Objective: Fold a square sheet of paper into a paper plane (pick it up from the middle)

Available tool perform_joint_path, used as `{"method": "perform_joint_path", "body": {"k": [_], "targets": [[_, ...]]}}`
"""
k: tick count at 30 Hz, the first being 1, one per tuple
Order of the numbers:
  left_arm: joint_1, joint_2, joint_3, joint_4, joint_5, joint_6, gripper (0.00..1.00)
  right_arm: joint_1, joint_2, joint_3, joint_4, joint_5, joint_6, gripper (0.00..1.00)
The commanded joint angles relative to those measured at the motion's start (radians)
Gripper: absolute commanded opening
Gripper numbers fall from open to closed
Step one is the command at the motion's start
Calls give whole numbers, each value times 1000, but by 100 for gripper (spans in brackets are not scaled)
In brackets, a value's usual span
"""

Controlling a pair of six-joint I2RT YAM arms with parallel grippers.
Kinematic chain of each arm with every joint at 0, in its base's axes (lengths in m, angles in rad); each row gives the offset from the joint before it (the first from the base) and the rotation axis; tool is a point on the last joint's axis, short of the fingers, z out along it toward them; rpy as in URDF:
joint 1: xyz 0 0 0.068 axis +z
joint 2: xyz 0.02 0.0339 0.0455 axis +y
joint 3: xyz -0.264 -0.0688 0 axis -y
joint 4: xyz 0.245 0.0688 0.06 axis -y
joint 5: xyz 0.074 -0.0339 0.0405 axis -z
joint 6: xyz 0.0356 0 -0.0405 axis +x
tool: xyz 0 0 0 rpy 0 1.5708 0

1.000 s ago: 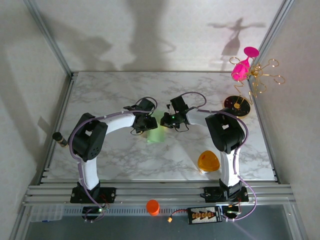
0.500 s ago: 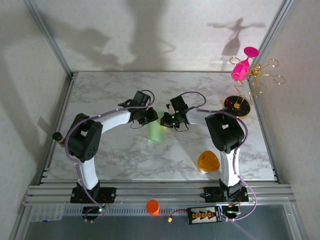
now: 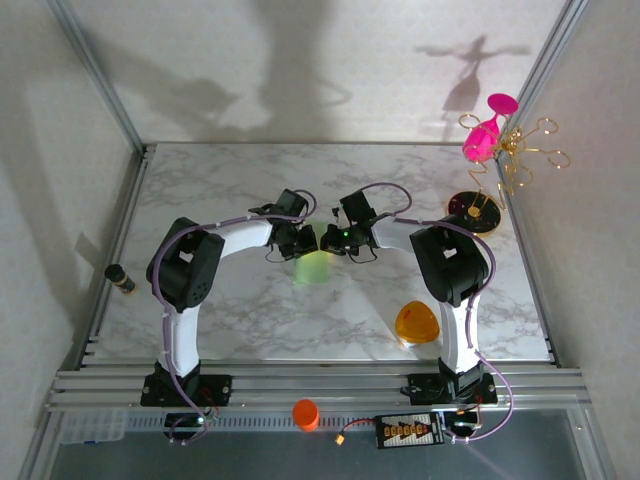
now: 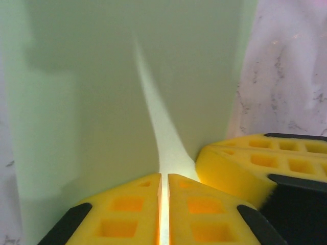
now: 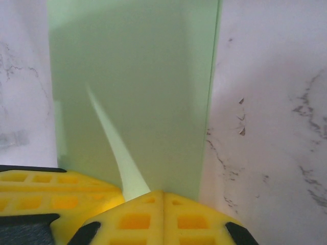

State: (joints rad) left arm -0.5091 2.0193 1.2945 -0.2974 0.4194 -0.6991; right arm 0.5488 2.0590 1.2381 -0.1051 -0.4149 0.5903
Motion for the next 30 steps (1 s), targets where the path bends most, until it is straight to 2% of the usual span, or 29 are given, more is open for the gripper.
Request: {"method": "perform_joint_path", "body": {"k": [1, 5, 10, 20, 26, 30], "targets": [[9, 20, 11, -52, -27, 31, 12, 1, 117, -52, -159, 191, -15, 5], [36, 24, -21, -39, -14, 46, 12, 2, 126, -50, -181, 216, -31, 5], [83, -9, -102, 27, 74, 56, 14, -3, 130, -60, -191, 234, -46, 5], [205, -125, -218, 18, 107, 107, 16, -14, 144, -61, -199, 256, -78, 5], [186, -211, -208, 118, 195, 39, 16, -14, 138, -49, -206, 258, -89, 5], [139, -172, -186, 177, 215, 7, 16, -16, 143, -48, -206, 254, -92, 5]]}}
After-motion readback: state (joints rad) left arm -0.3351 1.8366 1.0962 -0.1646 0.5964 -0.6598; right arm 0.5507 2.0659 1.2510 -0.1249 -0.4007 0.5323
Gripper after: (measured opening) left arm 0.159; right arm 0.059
